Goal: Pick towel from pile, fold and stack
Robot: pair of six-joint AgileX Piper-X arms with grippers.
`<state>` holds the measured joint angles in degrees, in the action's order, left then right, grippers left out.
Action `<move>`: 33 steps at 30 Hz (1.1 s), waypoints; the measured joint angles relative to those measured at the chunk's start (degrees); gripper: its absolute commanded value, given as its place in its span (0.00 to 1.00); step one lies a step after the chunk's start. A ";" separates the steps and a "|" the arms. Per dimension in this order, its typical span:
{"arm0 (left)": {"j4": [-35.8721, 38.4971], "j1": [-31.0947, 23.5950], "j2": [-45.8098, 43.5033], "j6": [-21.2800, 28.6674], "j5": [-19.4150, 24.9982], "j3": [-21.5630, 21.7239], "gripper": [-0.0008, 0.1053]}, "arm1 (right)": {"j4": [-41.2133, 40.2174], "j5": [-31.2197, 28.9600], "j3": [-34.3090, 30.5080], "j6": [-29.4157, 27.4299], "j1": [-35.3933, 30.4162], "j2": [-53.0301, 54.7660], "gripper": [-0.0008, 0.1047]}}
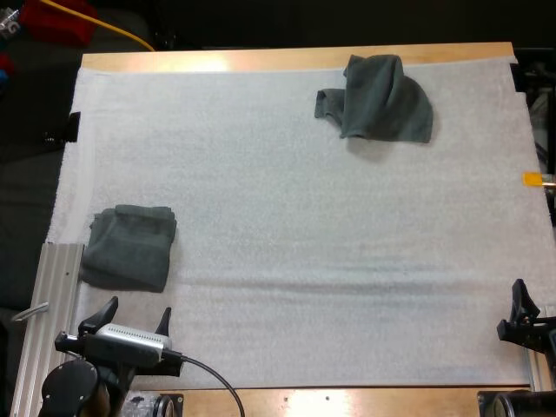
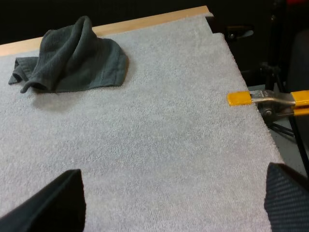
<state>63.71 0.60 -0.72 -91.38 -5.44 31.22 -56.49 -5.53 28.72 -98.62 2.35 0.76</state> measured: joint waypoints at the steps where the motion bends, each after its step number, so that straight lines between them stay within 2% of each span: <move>1: 0.00 0.00 0.00 0.00 0.00 0.00 0.66 | 0.00 0.00 0.00 0.00 0.00 0.00 0.71; 14: -1.15 0.00 0.00 -0.56 0.00 0.00 0.66 | -1.06 0.35 0.61 -0.42 0.00 0.00 0.71; 20: -1.37 3.34 0.00 -0.90 0.00 0.53 0.66 | -2.55 5.15 4.97 -0.51 0.00 -0.78 0.71; 26: -1.54 8.14 0.08 -1.01 0.00 4.29 0.66 | -2.54 11.08 10.17 -0.32 0.00 -6.51 0.71; 33: -5.28 9.42 6.41 -1.09 -0.59 10.34 0.66 | -2.77 18.24 16.72 -0.28 0.00 -14.29 0.71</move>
<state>58.43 10.02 5.68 -92.47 -6.03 41.55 -59.26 12.71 45.44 -98.90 2.35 -13.53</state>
